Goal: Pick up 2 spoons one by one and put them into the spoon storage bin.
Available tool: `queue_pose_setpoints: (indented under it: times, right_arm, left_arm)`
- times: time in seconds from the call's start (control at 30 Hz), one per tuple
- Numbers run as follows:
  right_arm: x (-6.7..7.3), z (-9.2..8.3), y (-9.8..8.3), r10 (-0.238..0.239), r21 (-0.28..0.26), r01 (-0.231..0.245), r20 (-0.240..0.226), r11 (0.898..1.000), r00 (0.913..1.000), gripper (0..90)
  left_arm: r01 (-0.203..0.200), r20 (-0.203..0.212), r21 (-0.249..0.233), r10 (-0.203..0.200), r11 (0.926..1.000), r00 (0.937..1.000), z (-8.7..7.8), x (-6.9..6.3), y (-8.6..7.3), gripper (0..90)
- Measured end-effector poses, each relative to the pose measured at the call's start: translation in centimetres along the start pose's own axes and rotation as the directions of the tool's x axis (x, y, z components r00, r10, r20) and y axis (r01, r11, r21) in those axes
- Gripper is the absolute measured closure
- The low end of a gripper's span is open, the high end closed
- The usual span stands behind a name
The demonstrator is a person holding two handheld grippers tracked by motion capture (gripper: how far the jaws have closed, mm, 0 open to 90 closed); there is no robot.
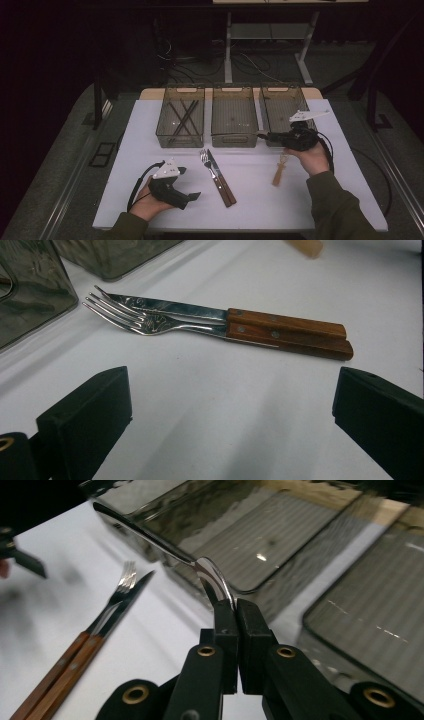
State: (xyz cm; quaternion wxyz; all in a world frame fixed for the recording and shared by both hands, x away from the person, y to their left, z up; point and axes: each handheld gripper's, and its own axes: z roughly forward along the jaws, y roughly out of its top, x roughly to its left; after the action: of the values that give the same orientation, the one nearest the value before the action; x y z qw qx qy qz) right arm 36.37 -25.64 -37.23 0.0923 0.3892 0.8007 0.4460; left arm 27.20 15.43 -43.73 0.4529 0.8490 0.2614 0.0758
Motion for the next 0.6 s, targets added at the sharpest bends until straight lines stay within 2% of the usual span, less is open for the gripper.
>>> queue_pose_setpoints:
  times: [0.13,0.27,0.5,0.6]
  right_arm:
    - [-0.6,-0.2,0.3,0.024,-0.022,-0.023,0.048,0.999,0.9986,87.9]
    - [-1.2,0.1,0.8,0.058,-0.031,-0.055,0.097,0.998,0.9936,87.9]
    - [-1.9,1.1,1.9,0.097,-0.050,-0.089,0.166,0.995,0.9813,87.9]
    - [-2.0,1.7,2.5,0.113,-0.050,-0.105,0.203,0.993,0.9727,87.9]
  left_arm:
    - [-0.001,0.000,0.002,0.001,1.0000,1.0000,0.0,0.0,0.0,1.6]
    - [0.000,0.001,0.003,0.000,1.0000,1.0000,0.1,0.0,0.0,1.6]
    - [-0.001,0.004,0.002,0.001,1.0000,1.0000,0.1,0.0,0.0,1.6]
    - [-0.001,0.005,0.001,0.001,1.0000,1.0000,0.0,0.0,0.0,1.6]
